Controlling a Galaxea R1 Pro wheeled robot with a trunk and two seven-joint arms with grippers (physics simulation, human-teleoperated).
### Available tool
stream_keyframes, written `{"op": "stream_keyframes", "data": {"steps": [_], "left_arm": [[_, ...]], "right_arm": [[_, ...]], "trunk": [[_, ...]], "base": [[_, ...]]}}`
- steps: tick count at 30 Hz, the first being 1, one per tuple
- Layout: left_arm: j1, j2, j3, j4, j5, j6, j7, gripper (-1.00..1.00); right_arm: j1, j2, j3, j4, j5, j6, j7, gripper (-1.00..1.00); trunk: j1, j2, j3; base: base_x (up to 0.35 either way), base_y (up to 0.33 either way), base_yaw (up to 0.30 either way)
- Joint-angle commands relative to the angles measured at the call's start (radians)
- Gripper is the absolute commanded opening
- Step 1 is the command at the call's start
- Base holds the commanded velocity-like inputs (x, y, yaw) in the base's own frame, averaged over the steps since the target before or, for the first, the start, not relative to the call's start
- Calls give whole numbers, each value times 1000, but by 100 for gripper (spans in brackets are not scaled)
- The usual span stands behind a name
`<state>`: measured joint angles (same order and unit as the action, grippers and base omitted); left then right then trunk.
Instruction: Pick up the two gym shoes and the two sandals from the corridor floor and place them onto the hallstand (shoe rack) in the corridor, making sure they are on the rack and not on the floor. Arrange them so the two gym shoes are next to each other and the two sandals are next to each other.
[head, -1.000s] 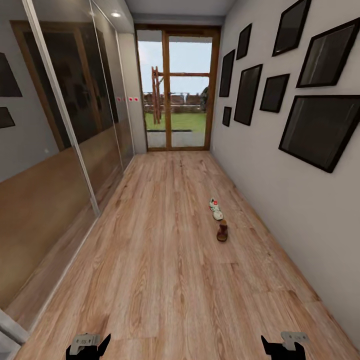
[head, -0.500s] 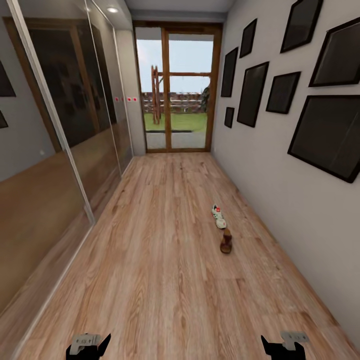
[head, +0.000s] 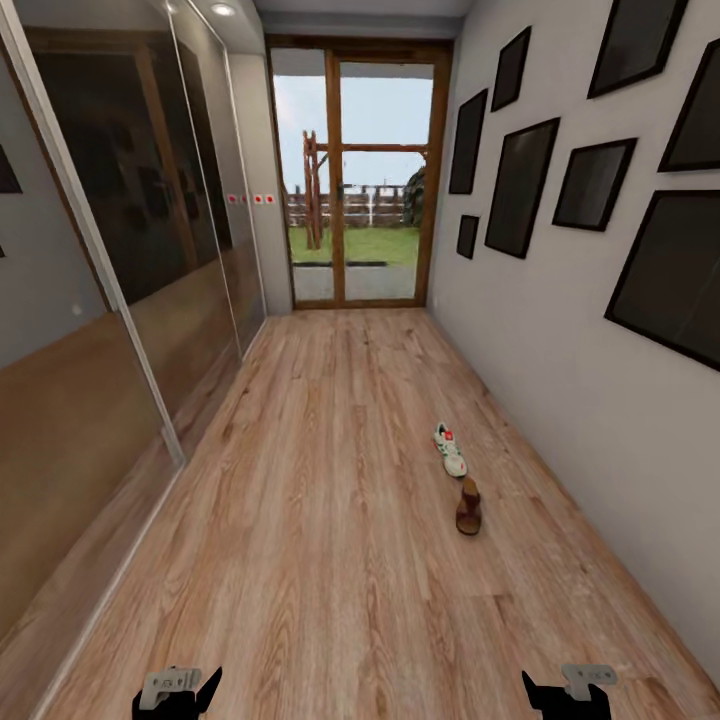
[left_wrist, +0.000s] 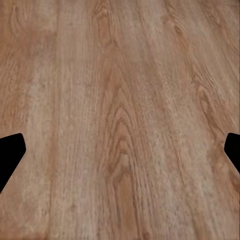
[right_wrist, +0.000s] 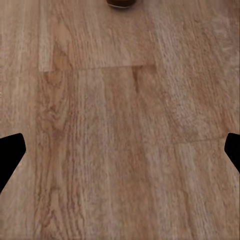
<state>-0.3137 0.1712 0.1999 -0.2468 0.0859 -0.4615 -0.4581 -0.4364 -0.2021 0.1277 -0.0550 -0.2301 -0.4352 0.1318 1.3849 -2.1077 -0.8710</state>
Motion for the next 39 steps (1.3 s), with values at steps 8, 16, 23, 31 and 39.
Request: {"op": "stream_keyframes", "data": {"steps": [8,16,23,31,39], "left_arm": [[-1,-1,3,1,9,1,-10,100],[-1,1,3,0,9,1,-10,100],[-1,1,3,0,9,1,-10,100],[-1,2,3,0,9,1,-10,100],[-1,2,3,0,9,1,-10,100]], "right_arm": [[-1,0,7,1,-11,-4,6,100],[-1,0,7,1,-11,-4,7,100],[-1,0,7,1,-11,-4,8,100],[-1,0,7,1,-11,-4,8,100],[-1,0,7,1,-11,-4,8,100]], "trunk": [[0,0,-1],[0,0,-1],[0,0,-1],[0,0,-1],[0,0,-1]], "base": [[337,101,0],[337,97,0],[337,97,0],[337,102,0],[337,103,0]]}}
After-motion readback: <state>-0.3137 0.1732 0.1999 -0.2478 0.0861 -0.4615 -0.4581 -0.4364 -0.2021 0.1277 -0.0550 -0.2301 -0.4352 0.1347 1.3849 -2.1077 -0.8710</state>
